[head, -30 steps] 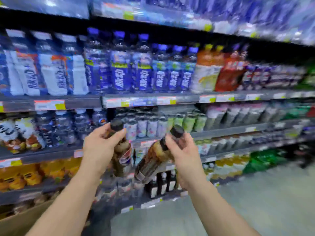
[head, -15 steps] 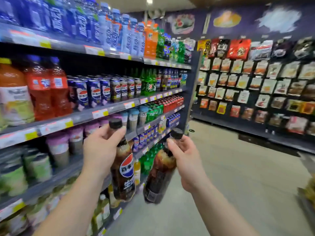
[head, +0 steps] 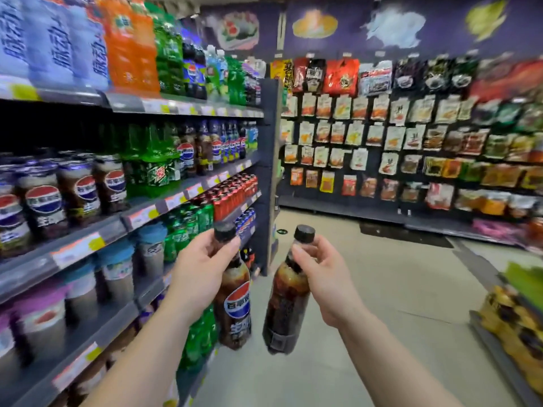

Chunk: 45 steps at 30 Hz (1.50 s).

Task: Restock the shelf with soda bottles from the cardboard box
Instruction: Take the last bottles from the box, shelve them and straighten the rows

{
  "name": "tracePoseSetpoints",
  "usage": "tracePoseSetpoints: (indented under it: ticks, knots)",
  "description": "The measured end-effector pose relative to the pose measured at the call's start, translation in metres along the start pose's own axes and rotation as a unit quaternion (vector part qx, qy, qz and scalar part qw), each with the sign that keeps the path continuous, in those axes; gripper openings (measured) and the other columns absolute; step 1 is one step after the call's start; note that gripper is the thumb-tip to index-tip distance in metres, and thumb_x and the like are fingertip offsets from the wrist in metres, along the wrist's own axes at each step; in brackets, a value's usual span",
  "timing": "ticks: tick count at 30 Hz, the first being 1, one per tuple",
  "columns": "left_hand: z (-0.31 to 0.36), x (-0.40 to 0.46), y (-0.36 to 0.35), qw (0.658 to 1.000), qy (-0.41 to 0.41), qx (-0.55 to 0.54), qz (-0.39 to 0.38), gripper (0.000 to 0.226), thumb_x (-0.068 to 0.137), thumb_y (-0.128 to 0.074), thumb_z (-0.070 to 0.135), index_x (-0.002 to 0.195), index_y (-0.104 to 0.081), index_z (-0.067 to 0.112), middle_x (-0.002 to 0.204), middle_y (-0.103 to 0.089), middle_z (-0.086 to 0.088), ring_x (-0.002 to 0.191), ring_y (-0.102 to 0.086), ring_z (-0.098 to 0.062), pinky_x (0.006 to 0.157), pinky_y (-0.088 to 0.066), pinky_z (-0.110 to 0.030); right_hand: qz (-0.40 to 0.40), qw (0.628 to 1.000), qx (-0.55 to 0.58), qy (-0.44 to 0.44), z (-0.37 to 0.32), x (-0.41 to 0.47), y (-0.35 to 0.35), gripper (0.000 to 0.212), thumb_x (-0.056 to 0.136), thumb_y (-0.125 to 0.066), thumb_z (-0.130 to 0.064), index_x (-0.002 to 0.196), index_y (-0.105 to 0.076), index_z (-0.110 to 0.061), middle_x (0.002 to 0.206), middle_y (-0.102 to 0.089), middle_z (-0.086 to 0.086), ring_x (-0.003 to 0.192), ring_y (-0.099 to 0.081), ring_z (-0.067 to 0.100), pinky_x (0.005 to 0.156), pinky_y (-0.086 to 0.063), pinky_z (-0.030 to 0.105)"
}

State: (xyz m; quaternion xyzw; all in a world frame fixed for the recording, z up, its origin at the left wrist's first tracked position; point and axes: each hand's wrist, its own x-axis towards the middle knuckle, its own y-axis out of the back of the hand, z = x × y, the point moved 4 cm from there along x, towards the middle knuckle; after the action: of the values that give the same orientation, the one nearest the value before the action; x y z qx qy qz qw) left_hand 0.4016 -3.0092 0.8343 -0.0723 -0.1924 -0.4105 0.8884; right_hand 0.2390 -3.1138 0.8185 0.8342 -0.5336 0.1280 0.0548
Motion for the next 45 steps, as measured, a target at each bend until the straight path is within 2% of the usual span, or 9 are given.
tracePoseSetpoints:
  ticks: [14, 17, 21, 25, 28, 32, 38, 42, 45]
  knots:
    - [-0.134, 0.258, -0.071, 0.975, 0.058, 0.095, 0.191, 0.002, 0.086, -0.069, 0.024, 0.085, -0.070, 0.023, 0.083, -0.075, 0.003, 0.081, -0.069, -0.019, 0.076, -0.052, -0.038, -0.184, 0.981, -0.061, 0.028, 0.095, 0.354, -0.019, 0.002, 0.087, -0.068, -0.024, 0.088, -0.066, -0.025, 0.079, -0.069, -0.008, 0.076, -0.063, 0.008, 0.076, -0.051, 0.030]
    - [-0.149, 0.295, -0.058, 0.963, 0.054, 0.133, 0.228, 0.003, 0.083, -0.070, 0.033, 0.086, -0.069, 0.032, 0.085, -0.074, 0.001, 0.084, -0.068, -0.020, 0.082, -0.051, -0.043, -0.229, 0.970, -0.063, 0.047, 0.111, 0.403, -0.050, 0.030, 0.083, -0.070, -0.038, 0.109, -0.066, -0.025, 0.091, -0.071, -0.007, 0.092, -0.066, 0.012, 0.088, -0.053, 0.036]
    - [-0.142, 0.353, -0.037, 0.942, 0.016, 0.187, 0.280, 0.008, 0.081, -0.071, 0.038, 0.084, -0.071, 0.031, 0.083, -0.074, 0.007, 0.083, -0.068, -0.014, 0.077, -0.052, -0.033, -0.275, 0.961, 0.012, 0.023, 0.126, 0.460, -0.091, 0.012, 0.088, -0.068, -0.018, 0.090, -0.061, -0.028, 0.076, -0.070, -0.018, 0.076, -0.063, -0.006, 0.069, -0.048, 0.009]
    - [-0.116, 0.420, -0.010, 0.920, -0.074, 0.202, 0.327, 0.015, 0.078, -0.071, 0.041, 0.088, -0.073, 0.030, 0.082, -0.075, 0.006, 0.079, -0.069, -0.017, 0.078, -0.054, -0.044, -0.313, 0.947, 0.031, 0.066, 0.114, 0.520, -0.136, 0.002, 0.089, -0.067, -0.020, 0.089, -0.068, -0.022, 0.082, -0.073, -0.007, 0.082, -0.066, 0.009, 0.069, -0.050, 0.015]
    - [-0.100, 0.463, 0.003, 0.895, -0.157, 0.190, 0.371, 0.001, 0.081, -0.072, 0.030, 0.081, -0.072, 0.031, 0.076, -0.073, 0.014, 0.068, -0.063, -0.005, 0.073, -0.054, -0.031, -0.325, 0.936, 0.061, 0.125, 0.083, 0.563, -0.172, 0.020, 0.089, -0.066, -0.028, 0.106, -0.057, -0.033, 0.095, -0.068, -0.017, 0.087, -0.063, -0.008, 0.078, -0.052, 0.014]
    - [-0.091, 0.507, 0.012, 0.859, -0.209, 0.221, 0.411, 0.016, 0.084, -0.069, 0.025, 0.076, -0.070, 0.038, 0.070, -0.069, 0.017, 0.065, -0.058, -0.002, 0.070, -0.051, -0.027, -0.339, 0.908, 0.130, 0.210, 0.038, 0.612, -0.218, 0.010, 0.091, -0.063, -0.018, 0.092, -0.065, -0.028, 0.078, -0.067, -0.017, 0.073, -0.062, -0.005, 0.074, -0.051, 0.018]
    - [-0.119, 0.556, 0.026, 0.797, -0.189, 0.309, 0.484, 0.005, 0.085, -0.068, 0.022, 0.085, -0.071, 0.025, 0.085, -0.074, 0.005, 0.076, -0.062, -0.006, 0.081, -0.053, -0.037, -0.403, 0.863, 0.157, 0.260, 0.051, 0.667, -0.297, 0.006, 0.090, -0.064, -0.022, 0.091, -0.065, -0.028, 0.082, -0.068, -0.014, 0.077, -0.062, 0.001, 0.078, -0.050, 0.020]
    - [-0.138, 0.574, 0.031, 0.772, -0.126, 0.332, 0.527, 0.008, 0.086, -0.067, 0.022, 0.084, -0.071, 0.030, 0.085, -0.074, 0.017, 0.080, -0.068, -0.004, 0.083, -0.056, -0.034, -0.457, 0.845, 0.125, 0.247, 0.083, 0.686, -0.339, 0.007, 0.090, -0.064, -0.030, 0.096, -0.064, -0.030, 0.090, -0.069, -0.018, 0.084, -0.062, -0.005, 0.080, -0.047, 0.018]
    - [-0.136, 0.582, 0.032, 0.755, -0.109, 0.336, 0.552, 0.013, 0.087, -0.066, 0.021, 0.081, -0.067, 0.032, 0.078, -0.072, 0.023, 0.077, -0.067, 0.006, 0.077, -0.053, -0.017, -0.490, 0.833, 0.087, 0.240, 0.091, 0.691, -0.359, 0.047, 0.089, -0.060, -0.045, 0.129, -0.058, -0.020, 0.126, -0.063, -0.005, 0.116, -0.057, 0.011, 0.104, -0.044, 0.033]
